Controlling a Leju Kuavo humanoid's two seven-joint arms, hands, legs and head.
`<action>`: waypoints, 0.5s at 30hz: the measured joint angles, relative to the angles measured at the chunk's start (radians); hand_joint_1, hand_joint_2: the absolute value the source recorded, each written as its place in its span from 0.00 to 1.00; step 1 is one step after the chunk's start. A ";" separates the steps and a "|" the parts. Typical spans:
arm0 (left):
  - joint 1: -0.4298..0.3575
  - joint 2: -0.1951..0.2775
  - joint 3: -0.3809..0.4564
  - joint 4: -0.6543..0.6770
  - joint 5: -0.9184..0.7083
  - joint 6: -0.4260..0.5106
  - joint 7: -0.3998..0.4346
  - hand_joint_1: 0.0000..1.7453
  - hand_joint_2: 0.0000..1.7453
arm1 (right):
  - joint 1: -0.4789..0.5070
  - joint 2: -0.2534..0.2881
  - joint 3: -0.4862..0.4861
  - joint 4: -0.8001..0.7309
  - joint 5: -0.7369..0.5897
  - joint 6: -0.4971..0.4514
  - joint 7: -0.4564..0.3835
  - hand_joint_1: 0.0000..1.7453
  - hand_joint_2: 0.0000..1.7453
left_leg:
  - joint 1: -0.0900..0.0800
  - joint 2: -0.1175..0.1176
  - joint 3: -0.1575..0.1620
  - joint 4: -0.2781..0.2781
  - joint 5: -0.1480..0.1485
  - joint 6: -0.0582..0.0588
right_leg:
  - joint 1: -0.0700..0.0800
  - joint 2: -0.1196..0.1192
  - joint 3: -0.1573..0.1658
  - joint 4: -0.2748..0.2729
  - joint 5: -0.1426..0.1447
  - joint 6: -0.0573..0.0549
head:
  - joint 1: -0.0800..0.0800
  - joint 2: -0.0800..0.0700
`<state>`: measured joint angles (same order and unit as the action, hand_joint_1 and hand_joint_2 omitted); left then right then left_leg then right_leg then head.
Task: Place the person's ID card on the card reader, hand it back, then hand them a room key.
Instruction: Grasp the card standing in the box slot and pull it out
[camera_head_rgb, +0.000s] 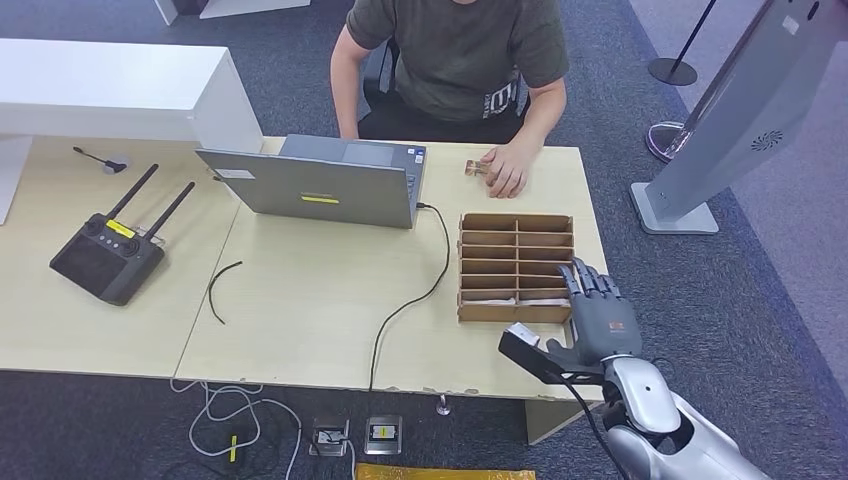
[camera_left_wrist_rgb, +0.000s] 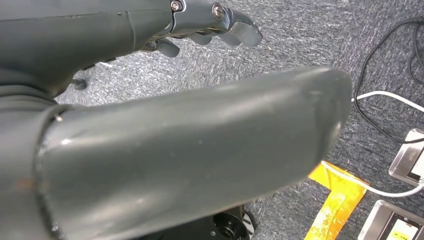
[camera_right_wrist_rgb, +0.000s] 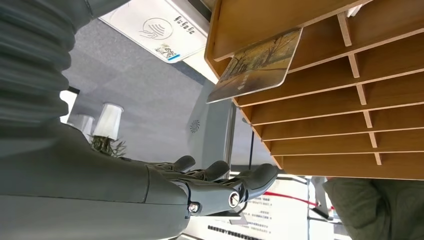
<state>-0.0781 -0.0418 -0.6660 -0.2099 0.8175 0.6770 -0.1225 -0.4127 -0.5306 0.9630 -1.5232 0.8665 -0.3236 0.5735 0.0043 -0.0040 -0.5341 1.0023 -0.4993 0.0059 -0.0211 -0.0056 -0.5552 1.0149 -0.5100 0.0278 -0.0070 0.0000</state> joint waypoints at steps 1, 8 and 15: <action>0.000 0.000 -0.002 0.000 0.000 0.001 0.000 0.00 0.00 | -0.001 0.002 0.000 0.003 0.000 0.000 0.000 0.00 1.00 | 0.000 0.000 0.000 0.000 0.000 0.000 | 0.000 0.000 0.000 0.000 0.000 0.000 | 0.000 0.000; -0.002 0.001 -0.011 -0.005 0.003 0.002 0.001 0.00 0.00 | -0.005 0.012 0.001 0.020 -0.002 -0.002 0.000 0.00 1.00 | 0.000 0.000 0.000 0.000 0.000 0.000 | 0.000 0.000 0.000 0.000 0.000 0.000 | 0.000 0.000; -0.003 0.002 -0.017 -0.006 0.004 0.003 0.002 0.00 0.00 | -0.005 0.019 0.005 0.029 -0.002 -0.003 0.001 0.00 1.00 | 0.000 0.000 0.000 0.000 0.000 0.000 | 0.000 0.000 0.000 0.000 0.000 0.000 | 0.000 0.000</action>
<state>-0.0809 -0.0401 -0.6832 -0.2155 0.8218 0.6796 -0.1209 -0.4180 -0.5118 0.9682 -1.4942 0.8648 -0.3263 0.5741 0.0043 -0.0040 -0.5341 1.0023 -0.4993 0.0059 -0.0211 -0.0056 -0.5552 1.0149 -0.5099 0.0278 -0.0072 0.0000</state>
